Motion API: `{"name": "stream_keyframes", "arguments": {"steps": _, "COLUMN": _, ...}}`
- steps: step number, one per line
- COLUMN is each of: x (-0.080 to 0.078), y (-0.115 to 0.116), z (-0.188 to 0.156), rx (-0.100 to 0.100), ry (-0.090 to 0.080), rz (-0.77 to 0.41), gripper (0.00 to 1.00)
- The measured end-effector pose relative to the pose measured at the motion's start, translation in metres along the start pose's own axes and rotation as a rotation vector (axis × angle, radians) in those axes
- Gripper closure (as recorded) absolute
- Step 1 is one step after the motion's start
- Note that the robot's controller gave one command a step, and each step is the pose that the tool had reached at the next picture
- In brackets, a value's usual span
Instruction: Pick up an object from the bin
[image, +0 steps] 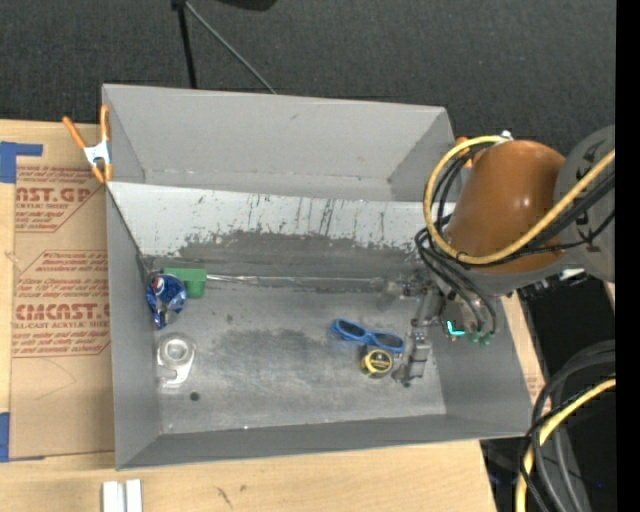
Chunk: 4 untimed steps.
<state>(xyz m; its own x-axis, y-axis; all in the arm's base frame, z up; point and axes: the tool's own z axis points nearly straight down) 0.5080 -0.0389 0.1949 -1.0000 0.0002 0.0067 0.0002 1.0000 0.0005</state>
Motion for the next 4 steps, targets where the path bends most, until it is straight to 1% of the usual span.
{"name": "stream_keyframes", "arguments": {"steps": 1, "x": -0.023, "y": 0.015, "z": 0.065, "rx": 0.000, "ry": -0.004, "rz": -0.270, "gripper": 0.00}}
{"name": "stream_keyframes", "arguments": {"steps": 2, "x": -0.037, "y": -0.022, "z": 0.128, "rx": 0.001, "ry": -0.005, "rz": -0.268, "gripper": 0.00}}
{"name": "stream_keyframes", "arguments": {"steps": 3, "x": -0.038, "y": -0.020, "z": 0.124, "rx": 0.001, "ry": -0.008, "rz": -0.270, "gripper": 1.00}}
{"name": "stream_keyframes", "arguments": {"steps": 4, "x": -0.003, "y": 0.004, "z": 0.114, "rx": 0.000, "ry": -0.004, "rz": -0.522, "gripper": 1.00}}
